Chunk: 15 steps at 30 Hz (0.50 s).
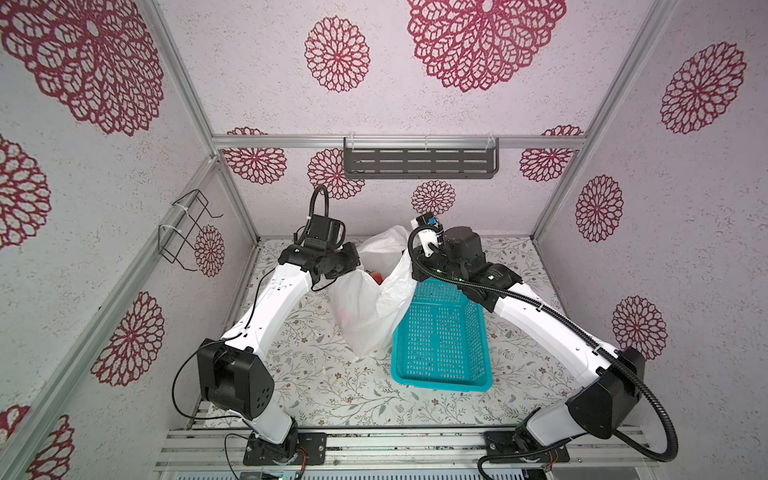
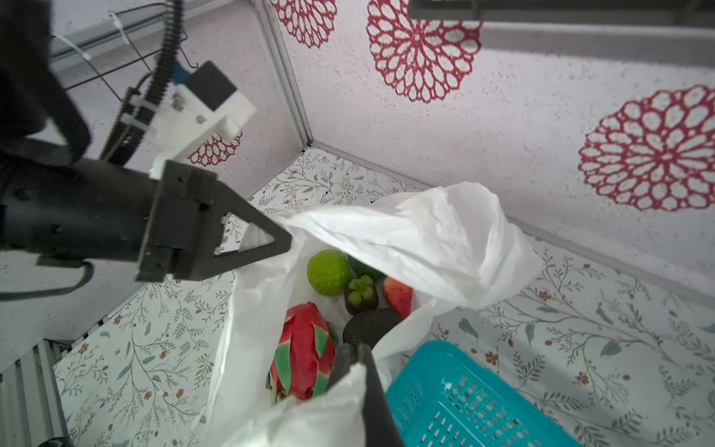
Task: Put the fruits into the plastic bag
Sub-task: 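Release the bag rim with both grippers and draw them back from the bag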
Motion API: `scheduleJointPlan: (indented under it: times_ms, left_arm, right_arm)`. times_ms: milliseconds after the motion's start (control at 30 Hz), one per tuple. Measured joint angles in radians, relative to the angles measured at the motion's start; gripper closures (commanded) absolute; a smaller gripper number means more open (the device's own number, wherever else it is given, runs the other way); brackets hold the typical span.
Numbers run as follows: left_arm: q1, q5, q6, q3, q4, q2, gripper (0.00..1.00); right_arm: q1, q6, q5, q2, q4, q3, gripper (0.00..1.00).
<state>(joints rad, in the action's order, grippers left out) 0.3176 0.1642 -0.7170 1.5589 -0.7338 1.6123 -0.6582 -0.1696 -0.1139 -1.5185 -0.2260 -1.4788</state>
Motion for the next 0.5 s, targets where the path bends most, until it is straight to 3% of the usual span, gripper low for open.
scheduleJointPlan:
  times_ms: [67, 200, 267, 333, 367, 500]
  left_arm:
    - [-0.004, 0.008, -0.013, -0.031, 0.01, -0.034, 0.67]
    - [-0.019, 0.06, -0.053, -0.095, 0.067, -0.136, 0.41]
    - [-0.024, 0.086, -0.068, -0.108, 0.105, -0.187, 0.3]
    - [-0.026, 0.098, -0.078, -0.114, 0.137, -0.236, 0.21]
    - [-0.029, 0.097, -0.079, -0.116, 0.147, -0.259, 0.17]
    - [-0.047, 0.051, -0.08, -0.117, 0.161, -0.351, 0.13]
  right_arm:
    - [0.016, -0.026, -0.014, -0.022, 0.006, 0.0, 1.0]
    - [0.047, -0.08, -0.042, -0.076, 0.018, 0.001, 0.99]
    - [0.061, -0.106, -0.056, -0.101, 0.02, 0.008, 0.93]
    - [0.074, -0.128, -0.072, -0.118, 0.018, 0.018, 0.77]
    - [0.082, -0.139, -0.08, -0.125, 0.017, 0.023, 0.63]
    - [0.111, -0.164, -0.128, -0.126, 0.014, 0.046, 0.29]
